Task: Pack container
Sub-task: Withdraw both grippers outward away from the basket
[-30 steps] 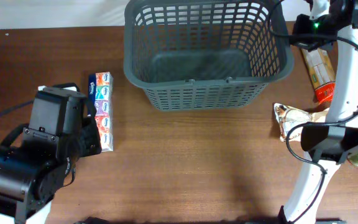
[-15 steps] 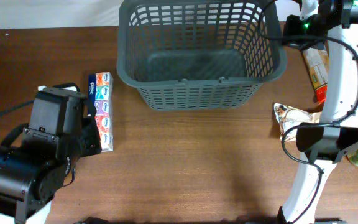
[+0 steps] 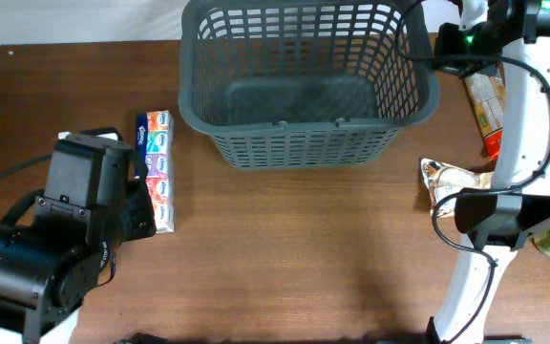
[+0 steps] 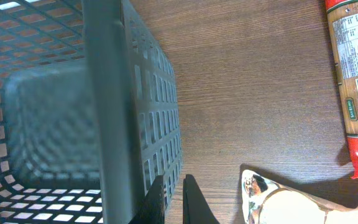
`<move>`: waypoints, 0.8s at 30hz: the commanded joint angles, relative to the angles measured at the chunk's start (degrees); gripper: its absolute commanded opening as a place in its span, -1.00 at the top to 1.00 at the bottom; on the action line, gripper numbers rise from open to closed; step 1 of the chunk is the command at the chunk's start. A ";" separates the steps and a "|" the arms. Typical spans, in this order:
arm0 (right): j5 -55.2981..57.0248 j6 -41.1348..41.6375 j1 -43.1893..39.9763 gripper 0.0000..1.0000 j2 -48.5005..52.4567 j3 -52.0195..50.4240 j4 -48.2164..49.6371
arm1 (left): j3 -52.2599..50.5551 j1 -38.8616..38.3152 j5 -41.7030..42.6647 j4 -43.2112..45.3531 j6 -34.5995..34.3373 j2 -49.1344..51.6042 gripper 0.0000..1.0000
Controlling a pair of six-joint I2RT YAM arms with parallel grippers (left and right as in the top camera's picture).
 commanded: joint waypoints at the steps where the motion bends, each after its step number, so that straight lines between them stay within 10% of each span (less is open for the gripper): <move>1: -0.81 0.15 1.68 0.93 -0.24 0.02 0.07 | -0.07 0.33 -0.81 0.00 -0.79 0.04 0.96; 24: 10.80 5.42 -5.60 0.92 -0.59 1.44 -4.63 | -0.07 0.33 -1.81 -0.31 -0.81 0.04 0.96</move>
